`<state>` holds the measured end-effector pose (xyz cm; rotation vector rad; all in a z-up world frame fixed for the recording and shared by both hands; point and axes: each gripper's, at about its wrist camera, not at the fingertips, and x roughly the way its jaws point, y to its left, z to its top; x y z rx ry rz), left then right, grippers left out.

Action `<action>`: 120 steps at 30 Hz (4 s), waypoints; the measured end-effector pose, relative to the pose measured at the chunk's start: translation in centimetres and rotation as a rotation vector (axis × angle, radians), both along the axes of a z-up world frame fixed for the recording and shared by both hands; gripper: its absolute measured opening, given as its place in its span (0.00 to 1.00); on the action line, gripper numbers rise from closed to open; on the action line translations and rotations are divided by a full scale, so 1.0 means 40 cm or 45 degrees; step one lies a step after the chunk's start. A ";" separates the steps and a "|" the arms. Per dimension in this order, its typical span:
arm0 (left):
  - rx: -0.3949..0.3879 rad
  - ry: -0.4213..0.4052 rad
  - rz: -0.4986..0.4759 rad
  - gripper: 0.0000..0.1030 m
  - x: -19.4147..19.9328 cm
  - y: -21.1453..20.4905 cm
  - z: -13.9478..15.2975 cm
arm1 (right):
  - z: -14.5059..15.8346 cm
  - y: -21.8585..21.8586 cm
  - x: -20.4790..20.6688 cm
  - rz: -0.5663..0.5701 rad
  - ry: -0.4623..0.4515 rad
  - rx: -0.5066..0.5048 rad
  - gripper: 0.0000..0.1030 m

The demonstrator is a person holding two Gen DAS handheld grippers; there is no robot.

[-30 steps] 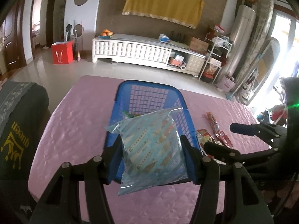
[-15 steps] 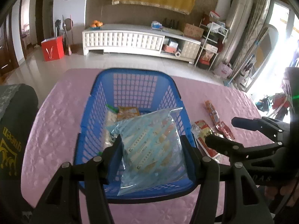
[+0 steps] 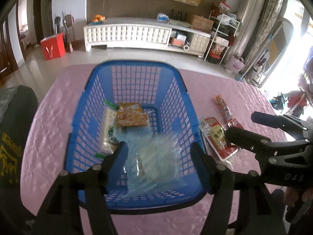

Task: Organize snacks
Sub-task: 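Lower the held blue bag into the basket and open the left tool, then move both open tools back to the remaining snack pile, then grasp the red sausage pack with the right tool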

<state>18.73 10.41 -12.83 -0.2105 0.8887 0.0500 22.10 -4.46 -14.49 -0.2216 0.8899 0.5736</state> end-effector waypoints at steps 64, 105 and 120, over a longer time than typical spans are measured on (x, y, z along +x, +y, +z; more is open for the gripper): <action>0.117 0.174 -0.322 0.75 0.172 -0.553 -0.092 | -0.128 -0.463 0.159 -0.180 0.135 -0.003 0.82; 0.037 0.352 -0.212 0.75 0.277 -0.431 -0.287 | -0.301 -0.319 0.338 0.057 0.216 -0.261 0.57; 0.048 0.340 -0.205 0.75 0.258 -0.435 -0.258 | -0.293 -0.338 0.336 0.104 0.245 -0.055 0.20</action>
